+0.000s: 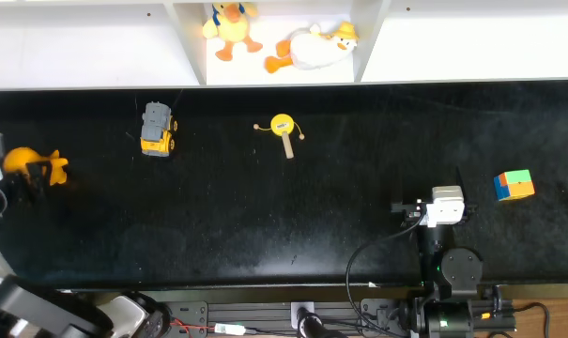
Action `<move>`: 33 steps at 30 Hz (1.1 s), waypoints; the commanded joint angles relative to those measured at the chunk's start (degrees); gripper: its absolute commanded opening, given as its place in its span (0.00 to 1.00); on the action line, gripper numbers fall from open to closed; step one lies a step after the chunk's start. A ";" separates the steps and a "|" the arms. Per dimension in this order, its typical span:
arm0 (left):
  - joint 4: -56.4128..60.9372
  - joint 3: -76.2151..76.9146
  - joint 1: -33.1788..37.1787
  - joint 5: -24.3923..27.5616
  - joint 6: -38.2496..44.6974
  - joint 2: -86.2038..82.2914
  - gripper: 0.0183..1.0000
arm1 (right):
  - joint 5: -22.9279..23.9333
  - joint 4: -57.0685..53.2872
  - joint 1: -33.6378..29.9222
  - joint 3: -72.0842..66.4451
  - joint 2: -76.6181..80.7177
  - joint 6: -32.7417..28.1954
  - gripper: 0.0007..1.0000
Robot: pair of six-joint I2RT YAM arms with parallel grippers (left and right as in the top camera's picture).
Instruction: Store Toys
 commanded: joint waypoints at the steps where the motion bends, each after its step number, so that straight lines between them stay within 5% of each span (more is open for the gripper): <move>1: 1.38 1.07 -0.68 -2.97 1.14 1.77 0.98 | -0.44 0.28 -0.09 -0.76 -0.37 0.00 1.00; 3: 1.38 1.07 -0.68 -4.04 1.11 2.27 0.90 | -0.44 0.28 -0.09 -0.76 -0.37 0.02 1.00; 8: 1.99 1.07 -0.70 -5.18 1.11 2.49 0.50 | -0.44 0.28 -0.09 -0.76 -0.37 0.00 1.00; 13: 1.79 1.07 -0.81 -5.18 -0.81 1.57 0.23 | -0.44 0.28 -0.09 -0.76 -0.37 0.00 1.00; 25: 0.55 1.55 -8.81 -5.29 -13.62 -10.58 0.17 | -0.44 0.28 -0.09 -0.76 -0.37 0.00 1.00; 33: 4.94 1.77 -17.20 -11.72 -24.74 -14.69 0.18 | -0.44 0.28 -0.09 -0.76 -0.37 0.00 0.99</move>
